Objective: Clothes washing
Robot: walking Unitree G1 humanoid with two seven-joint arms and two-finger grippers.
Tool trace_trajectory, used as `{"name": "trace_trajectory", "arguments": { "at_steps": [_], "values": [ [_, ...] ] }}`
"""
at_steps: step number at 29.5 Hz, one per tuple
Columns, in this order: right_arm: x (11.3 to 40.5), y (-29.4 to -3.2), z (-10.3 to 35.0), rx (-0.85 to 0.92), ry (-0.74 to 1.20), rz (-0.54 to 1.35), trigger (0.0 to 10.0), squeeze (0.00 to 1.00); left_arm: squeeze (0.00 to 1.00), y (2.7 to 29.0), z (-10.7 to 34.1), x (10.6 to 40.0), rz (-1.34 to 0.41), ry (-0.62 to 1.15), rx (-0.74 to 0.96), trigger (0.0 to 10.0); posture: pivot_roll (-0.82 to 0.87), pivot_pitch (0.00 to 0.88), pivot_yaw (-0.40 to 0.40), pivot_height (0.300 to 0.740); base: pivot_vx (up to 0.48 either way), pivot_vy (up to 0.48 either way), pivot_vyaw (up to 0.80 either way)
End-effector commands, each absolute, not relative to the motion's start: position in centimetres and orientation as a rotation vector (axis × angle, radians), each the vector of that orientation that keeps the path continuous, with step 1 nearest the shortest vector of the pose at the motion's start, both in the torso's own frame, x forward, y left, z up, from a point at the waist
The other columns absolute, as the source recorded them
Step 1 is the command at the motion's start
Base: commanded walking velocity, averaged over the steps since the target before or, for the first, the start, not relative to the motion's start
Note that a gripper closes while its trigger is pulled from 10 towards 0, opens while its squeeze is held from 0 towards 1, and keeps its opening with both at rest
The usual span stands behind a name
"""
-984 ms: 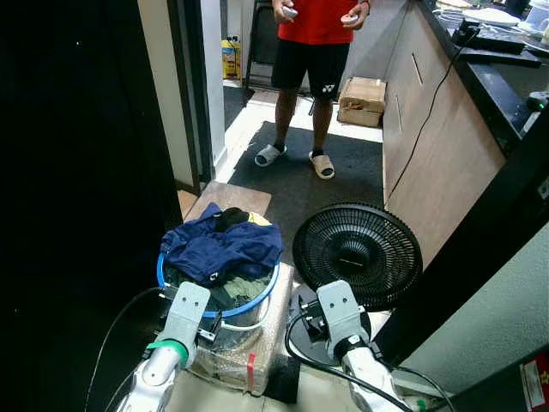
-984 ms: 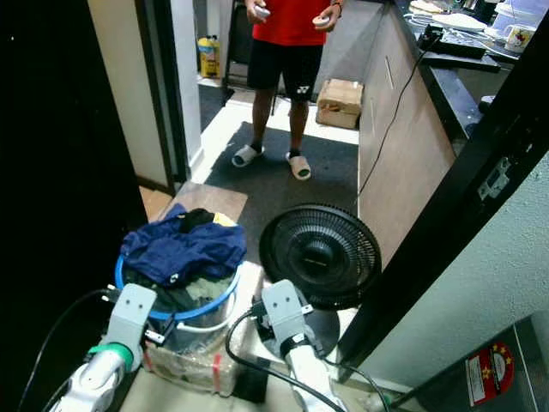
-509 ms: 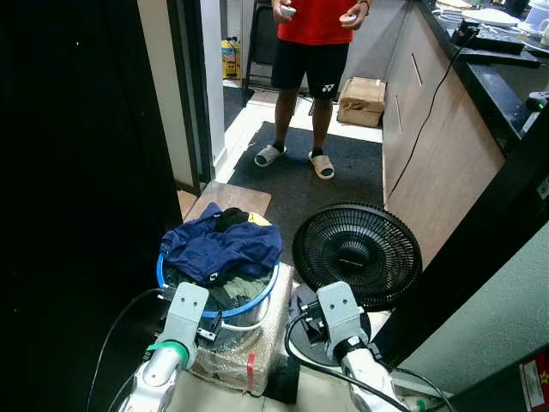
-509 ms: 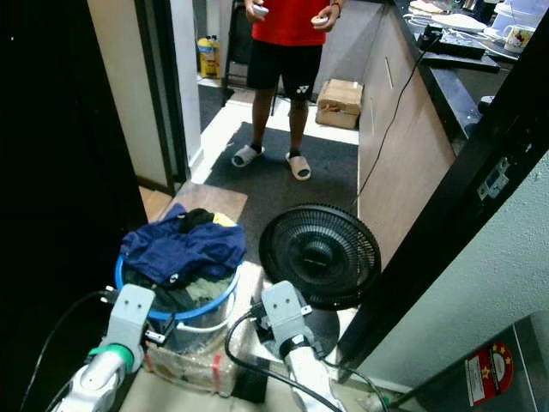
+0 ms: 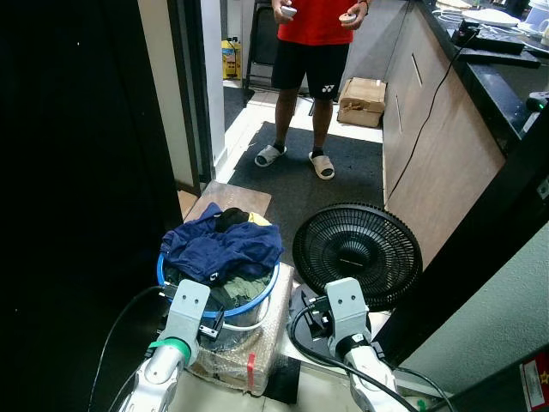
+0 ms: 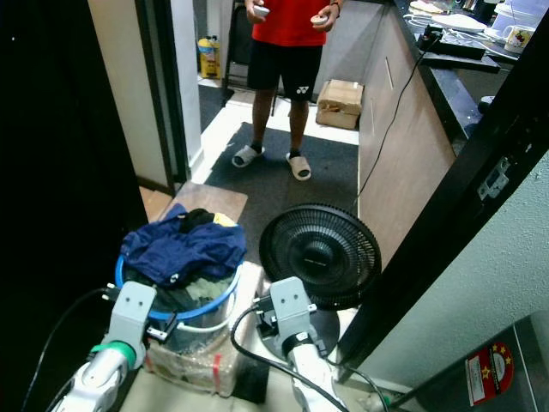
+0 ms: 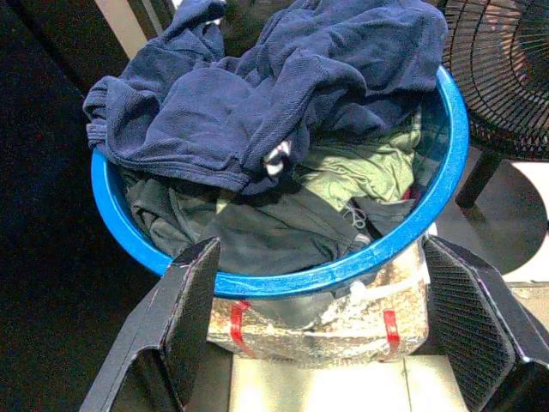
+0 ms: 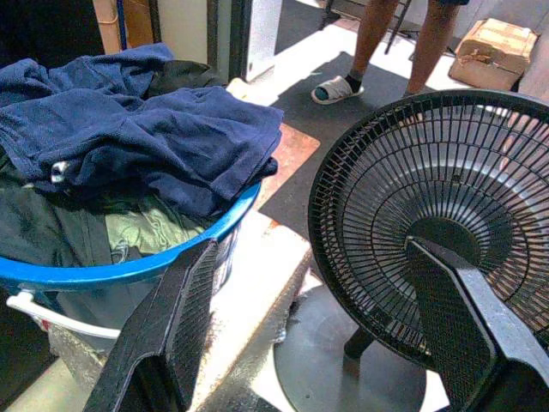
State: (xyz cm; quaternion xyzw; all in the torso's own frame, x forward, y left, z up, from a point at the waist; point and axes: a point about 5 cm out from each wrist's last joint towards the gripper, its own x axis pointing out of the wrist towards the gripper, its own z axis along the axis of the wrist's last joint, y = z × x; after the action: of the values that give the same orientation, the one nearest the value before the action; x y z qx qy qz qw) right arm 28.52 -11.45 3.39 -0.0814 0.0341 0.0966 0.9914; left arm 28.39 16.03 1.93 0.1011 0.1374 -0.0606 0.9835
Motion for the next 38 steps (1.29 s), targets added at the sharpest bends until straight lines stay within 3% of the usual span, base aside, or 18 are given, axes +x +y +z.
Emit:
{"name": "trace_trajectory", "arguments": {
  "at_steps": [1,13,31,38],
  "values": [
    [28.25,-11.37,3.23,-0.166,0.070,0.195,10.0,0.00,0.00,15.93,1.69,28.29,-0.128,0.291,0.200,10.0,0.08,0.000,0.018,0.740,0.000,0.000,0.00],
    [28.39,-11.31,3.27,-0.166,0.071,0.200,10.0,0.00,0.00,15.91,1.82,28.44,-0.129,0.287,0.199,10.0,0.08,0.000,0.017,0.740,0.000,0.000,0.00],
    [28.35,-10.62,3.32,-0.206,0.061,0.239,10.0,0.00,0.00,16.02,1.72,28.30,-0.124,0.290,0.204,10.0,0.08,0.000,0.015,0.740,-0.368,0.000,0.00],
    [28.36,-10.74,3.30,-0.202,0.062,0.235,10.0,0.00,0.00,16.03,1.69,28.27,-0.121,0.290,0.204,10.0,0.08,0.000,0.013,0.740,-0.255,0.000,0.57]
  ]
}}
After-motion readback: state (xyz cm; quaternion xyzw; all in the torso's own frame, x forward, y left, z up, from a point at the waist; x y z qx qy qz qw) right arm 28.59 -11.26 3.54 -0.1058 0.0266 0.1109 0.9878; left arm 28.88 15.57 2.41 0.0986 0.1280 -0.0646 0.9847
